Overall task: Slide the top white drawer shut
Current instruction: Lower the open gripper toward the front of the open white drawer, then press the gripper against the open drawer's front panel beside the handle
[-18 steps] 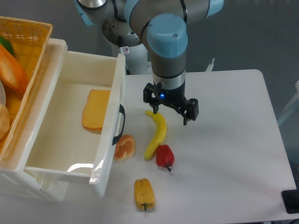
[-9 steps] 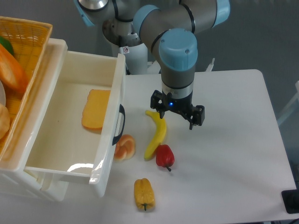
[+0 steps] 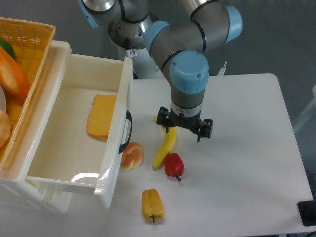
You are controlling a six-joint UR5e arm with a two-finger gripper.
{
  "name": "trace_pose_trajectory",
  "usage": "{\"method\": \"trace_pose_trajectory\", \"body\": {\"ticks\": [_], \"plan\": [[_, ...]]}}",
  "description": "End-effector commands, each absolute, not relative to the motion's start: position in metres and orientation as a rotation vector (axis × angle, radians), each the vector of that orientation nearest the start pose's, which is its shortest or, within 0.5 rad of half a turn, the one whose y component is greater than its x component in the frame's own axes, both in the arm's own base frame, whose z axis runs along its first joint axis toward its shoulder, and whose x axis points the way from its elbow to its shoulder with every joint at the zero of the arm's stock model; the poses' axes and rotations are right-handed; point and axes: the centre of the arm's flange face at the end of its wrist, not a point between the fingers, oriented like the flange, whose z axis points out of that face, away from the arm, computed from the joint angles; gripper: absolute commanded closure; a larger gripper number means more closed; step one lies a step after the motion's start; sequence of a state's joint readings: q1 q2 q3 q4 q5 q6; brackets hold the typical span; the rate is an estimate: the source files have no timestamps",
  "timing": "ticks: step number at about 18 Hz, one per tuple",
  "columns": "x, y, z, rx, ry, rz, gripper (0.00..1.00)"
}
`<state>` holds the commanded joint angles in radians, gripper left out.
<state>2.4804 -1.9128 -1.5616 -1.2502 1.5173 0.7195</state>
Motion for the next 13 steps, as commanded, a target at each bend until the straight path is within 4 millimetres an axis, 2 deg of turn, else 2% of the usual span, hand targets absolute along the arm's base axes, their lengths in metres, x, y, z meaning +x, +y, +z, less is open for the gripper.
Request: {"method": "trace_pose_trajectory", "body": {"ticks": [6, 13], "plan": [[-0.391, 0.493, 0.315, -3.086, -0.358, -0.157, 0.00], [-0.385, 0.500, 0.309, -3.044, -0.383, -0.243, 0.00]]}}
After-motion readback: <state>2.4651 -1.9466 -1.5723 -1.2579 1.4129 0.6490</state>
